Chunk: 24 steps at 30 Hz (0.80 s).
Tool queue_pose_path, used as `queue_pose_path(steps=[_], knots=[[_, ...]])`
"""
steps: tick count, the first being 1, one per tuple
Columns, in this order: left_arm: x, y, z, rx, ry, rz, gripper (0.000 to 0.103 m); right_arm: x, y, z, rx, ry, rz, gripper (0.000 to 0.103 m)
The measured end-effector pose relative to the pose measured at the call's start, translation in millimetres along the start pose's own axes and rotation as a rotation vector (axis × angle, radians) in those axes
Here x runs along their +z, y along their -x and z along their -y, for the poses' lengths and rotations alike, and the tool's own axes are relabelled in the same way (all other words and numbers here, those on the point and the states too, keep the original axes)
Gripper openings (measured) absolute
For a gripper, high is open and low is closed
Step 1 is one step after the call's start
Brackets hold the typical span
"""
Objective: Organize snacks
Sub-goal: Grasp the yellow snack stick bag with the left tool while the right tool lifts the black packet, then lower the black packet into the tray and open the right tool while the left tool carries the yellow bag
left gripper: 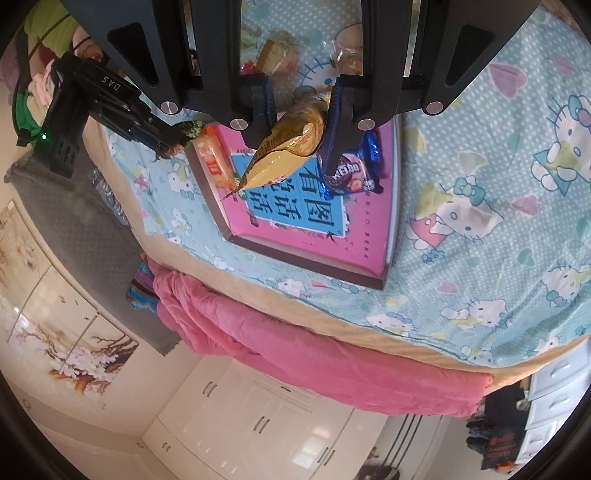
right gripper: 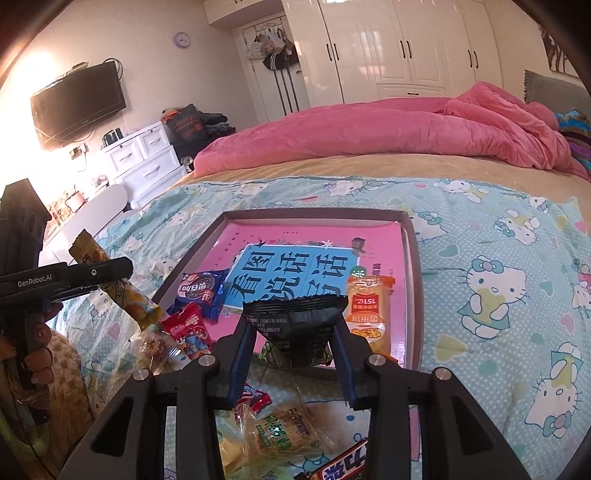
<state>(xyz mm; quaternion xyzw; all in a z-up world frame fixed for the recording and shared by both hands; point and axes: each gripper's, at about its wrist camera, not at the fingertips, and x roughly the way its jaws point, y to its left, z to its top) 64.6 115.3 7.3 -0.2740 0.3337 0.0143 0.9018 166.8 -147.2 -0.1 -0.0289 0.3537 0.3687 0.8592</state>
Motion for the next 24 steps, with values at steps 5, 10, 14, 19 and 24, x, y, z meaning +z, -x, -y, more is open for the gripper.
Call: queue_pose_path(steps=[5, 10, 14, 19, 24], knots=[[5, -3, -7, 0.006, 0.031, 0.013, 0.023, 1, 1, 5, -0.01, -0.016, 0.006, 0.04], [10, -9, -12, 0.001, 0.048, 0.014, 0.023, 3, 0, 10, -0.019, -0.04, 0.012, 0.04], [10, -17, -12, -0.005, 0.056, 0.001, 0.023, 5, 2, 18, -0.023, -0.075, 0.022, 0.04], [11, -29, -10, -0.007, 0.049, -0.017, 0.023, 8, -1, 28, -0.016, -0.126, 0.024, 0.04], [11, -41, -5, -0.018, 0.029, -0.036, 0.023, 8, -3, 36, -0.005, -0.166, 0.024, 0.04]])
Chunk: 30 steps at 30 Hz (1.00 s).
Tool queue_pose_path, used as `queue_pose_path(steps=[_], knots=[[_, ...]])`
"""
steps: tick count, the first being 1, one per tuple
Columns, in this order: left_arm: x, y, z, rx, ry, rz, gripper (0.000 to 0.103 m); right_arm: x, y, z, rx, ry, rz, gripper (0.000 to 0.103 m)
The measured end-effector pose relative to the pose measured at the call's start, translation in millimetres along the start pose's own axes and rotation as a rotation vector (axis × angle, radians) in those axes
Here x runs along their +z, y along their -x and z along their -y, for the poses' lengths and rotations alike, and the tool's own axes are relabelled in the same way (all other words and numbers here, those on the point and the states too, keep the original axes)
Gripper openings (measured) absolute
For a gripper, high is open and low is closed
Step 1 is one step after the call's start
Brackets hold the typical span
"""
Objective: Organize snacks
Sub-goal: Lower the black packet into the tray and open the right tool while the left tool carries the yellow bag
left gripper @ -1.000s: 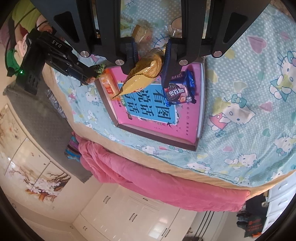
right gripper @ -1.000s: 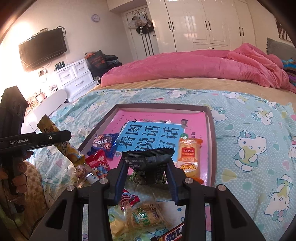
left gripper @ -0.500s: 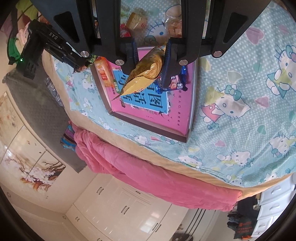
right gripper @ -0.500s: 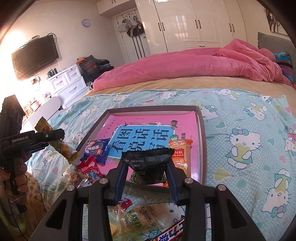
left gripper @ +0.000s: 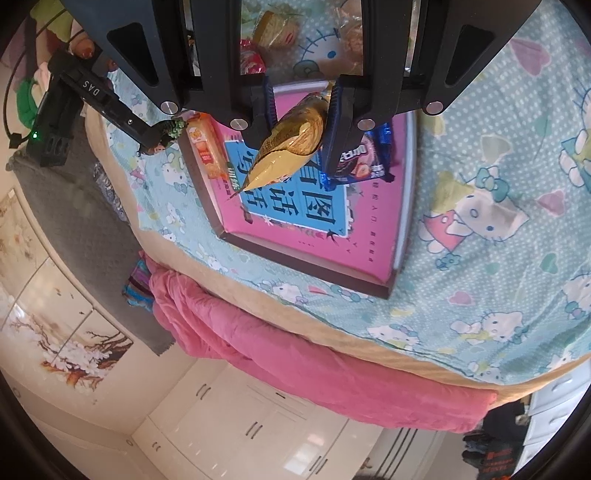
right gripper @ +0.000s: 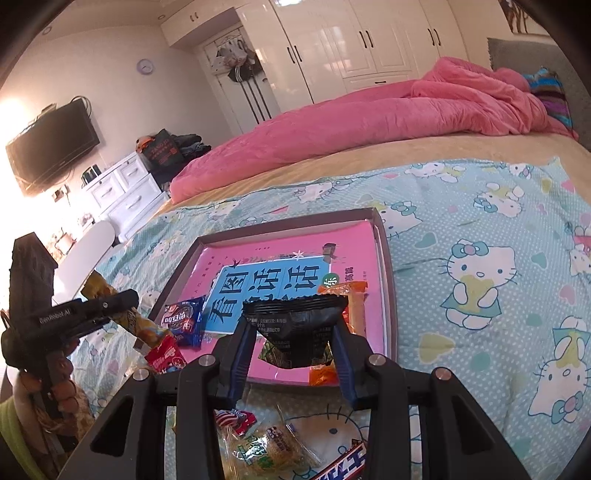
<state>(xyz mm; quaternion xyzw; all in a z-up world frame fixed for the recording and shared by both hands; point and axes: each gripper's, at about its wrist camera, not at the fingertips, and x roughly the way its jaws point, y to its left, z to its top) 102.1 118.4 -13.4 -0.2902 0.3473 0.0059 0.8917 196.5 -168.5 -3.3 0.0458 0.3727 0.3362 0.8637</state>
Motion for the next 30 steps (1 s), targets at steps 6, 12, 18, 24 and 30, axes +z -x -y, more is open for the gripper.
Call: queue_pose_path(steps=[6, 12, 18, 24, 30], knots=[[-1, -19, 7, -0.003, -0.026, -0.038, 0.023, -3, -8, 0, 0.007, -0.013, -0.023, 0.04], [-4, -31, 6, -0.012, -0.023, -0.071, 0.023, -6, -16, -3, 0.007, -0.007, -0.043, 0.04], [-6, -40, 9, -0.023, -0.04, -0.102, 0.023, -9, -23, -5, 0.008, -0.004, -0.061, 0.04], [-7, -50, 9, -0.028, -0.044, -0.126, 0.023, -13, -28, -10, 0.027, 0.01, -0.087, 0.04], [-11, -55, 10, -0.016, -0.052, -0.145, 0.023, -18, -32, -16, 0.011, 0.044, -0.106, 0.04]])
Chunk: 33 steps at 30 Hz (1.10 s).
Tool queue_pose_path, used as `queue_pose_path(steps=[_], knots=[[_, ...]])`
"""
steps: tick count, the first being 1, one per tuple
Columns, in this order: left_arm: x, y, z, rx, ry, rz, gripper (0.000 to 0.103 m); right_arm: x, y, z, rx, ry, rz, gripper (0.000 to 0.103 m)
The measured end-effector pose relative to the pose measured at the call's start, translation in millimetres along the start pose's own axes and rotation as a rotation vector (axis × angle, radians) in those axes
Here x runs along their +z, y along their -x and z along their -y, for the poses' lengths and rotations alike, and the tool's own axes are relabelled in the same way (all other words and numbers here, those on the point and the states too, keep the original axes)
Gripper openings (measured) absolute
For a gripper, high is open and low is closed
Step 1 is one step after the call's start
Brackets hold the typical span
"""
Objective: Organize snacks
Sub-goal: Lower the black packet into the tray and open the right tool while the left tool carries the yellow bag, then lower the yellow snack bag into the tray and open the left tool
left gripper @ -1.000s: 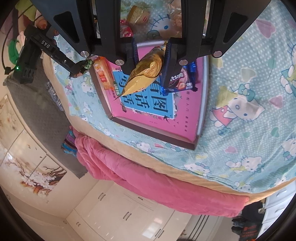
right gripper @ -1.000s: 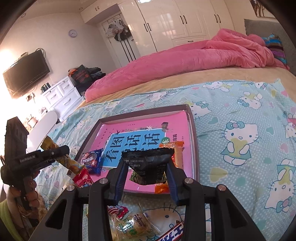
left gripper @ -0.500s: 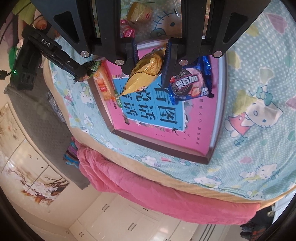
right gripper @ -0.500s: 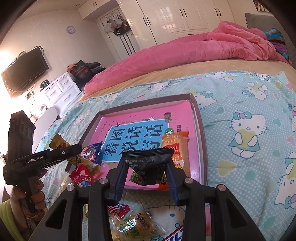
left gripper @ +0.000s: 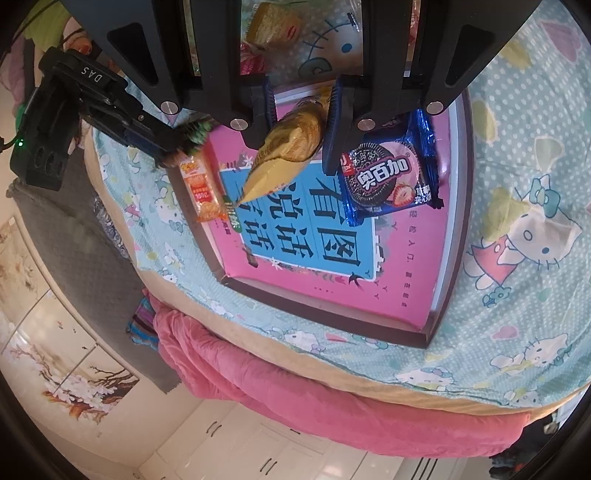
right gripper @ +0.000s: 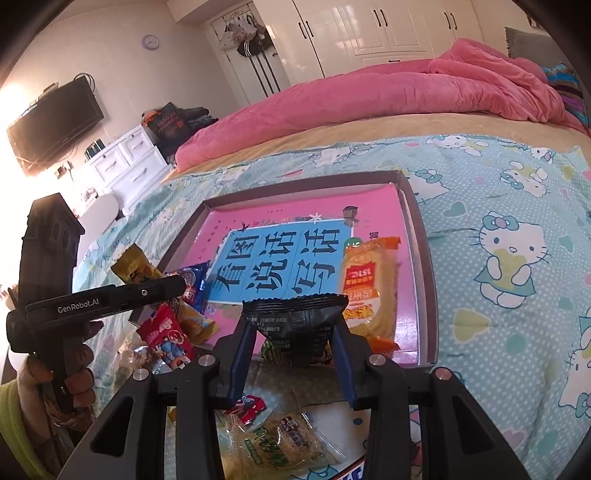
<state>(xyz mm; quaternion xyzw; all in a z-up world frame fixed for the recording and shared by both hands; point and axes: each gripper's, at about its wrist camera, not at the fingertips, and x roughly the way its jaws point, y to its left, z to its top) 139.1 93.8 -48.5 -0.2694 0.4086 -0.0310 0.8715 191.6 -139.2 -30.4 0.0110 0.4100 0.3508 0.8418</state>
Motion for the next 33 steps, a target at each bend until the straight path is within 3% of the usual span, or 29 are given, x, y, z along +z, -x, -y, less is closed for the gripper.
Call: queue_pose_path(steps=[18, 23, 33], knots=[[-1, 1, -2, 0.022, 0.016, 0.004, 0.026, -2, 1, 11, -0.056, -0.018, -0.014, 0.041], [1, 6, -7, 0.029, 0.032, 0.019, 0.034, -2, 1, 13, -0.062, -0.023, -0.016, 0.041], [7, 21, -13, 0.038, 0.054, 0.062, 0.041, -2, 3, 14, -0.068, -0.03, -0.011, 0.041]])
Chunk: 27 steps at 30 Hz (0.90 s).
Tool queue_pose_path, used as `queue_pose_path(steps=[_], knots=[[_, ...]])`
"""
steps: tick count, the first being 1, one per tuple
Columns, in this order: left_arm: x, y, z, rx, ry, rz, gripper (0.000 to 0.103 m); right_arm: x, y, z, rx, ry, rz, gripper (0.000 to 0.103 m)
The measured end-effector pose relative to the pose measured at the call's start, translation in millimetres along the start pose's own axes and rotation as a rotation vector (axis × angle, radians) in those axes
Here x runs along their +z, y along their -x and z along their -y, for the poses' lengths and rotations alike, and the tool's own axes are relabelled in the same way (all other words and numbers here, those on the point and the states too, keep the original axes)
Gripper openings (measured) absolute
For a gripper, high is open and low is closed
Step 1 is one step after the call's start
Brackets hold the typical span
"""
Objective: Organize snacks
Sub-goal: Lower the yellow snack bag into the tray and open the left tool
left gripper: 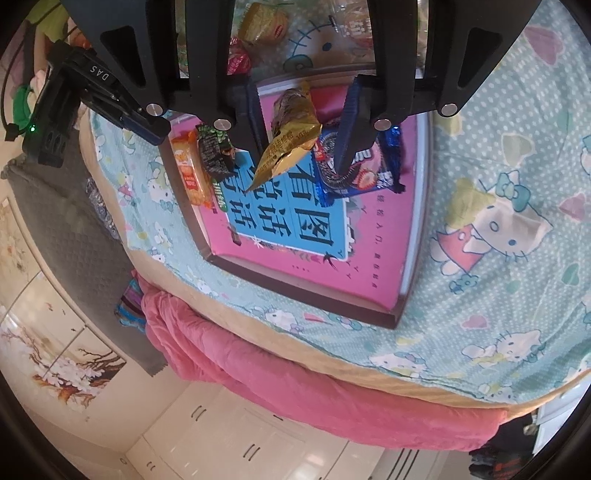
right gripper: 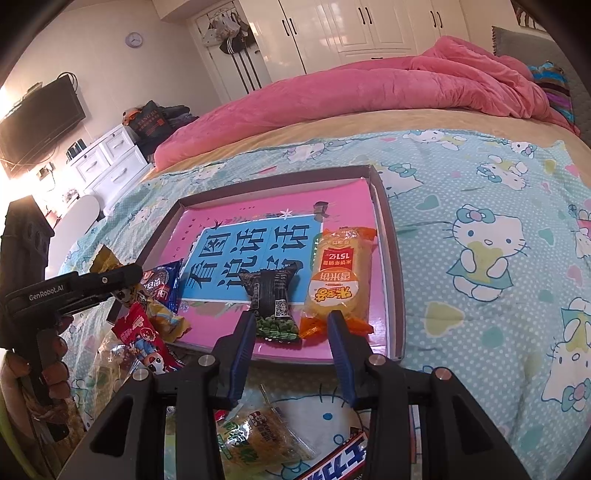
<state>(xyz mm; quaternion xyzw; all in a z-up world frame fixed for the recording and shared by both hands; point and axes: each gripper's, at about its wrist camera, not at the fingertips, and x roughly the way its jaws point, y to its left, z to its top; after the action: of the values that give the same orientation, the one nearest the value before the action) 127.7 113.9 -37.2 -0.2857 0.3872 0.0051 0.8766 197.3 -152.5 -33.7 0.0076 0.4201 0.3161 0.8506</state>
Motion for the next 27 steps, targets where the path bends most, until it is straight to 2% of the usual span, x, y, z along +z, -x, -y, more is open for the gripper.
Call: queue_pose_path(steps=[2, 9, 11, 16, 20, 27], knots=[[2, 3, -2, 0.01, 0.003, 0.008, 0.047, 0, 1, 1, -0.001, -0.002, 0.0, 0.041], [6, 9, -12, 0.015, 0.054, 0.032, 0.049, 1, 1, 2, -0.002, -0.009, 0.0, 0.041], [7, 10, -12, 0.016, 0.056, 0.04, 0.053, 1, 1, 2, -0.002, -0.009, 0.0, 0.041], [9, 19, -11, 0.01, 0.053, 0.08, 0.054, 2, 3, 3, -0.005, -0.012, 0.007, 0.041], [11, 25, -12, 0.006, 0.055, 0.103, 0.065, 3, 5, 5, -0.01, -0.014, 0.015, 0.041], [13, 31, -14, 0.012, 0.061, 0.121, 0.067, 4, 8, 8, -0.017, -0.026, 0.023, 0.041]])
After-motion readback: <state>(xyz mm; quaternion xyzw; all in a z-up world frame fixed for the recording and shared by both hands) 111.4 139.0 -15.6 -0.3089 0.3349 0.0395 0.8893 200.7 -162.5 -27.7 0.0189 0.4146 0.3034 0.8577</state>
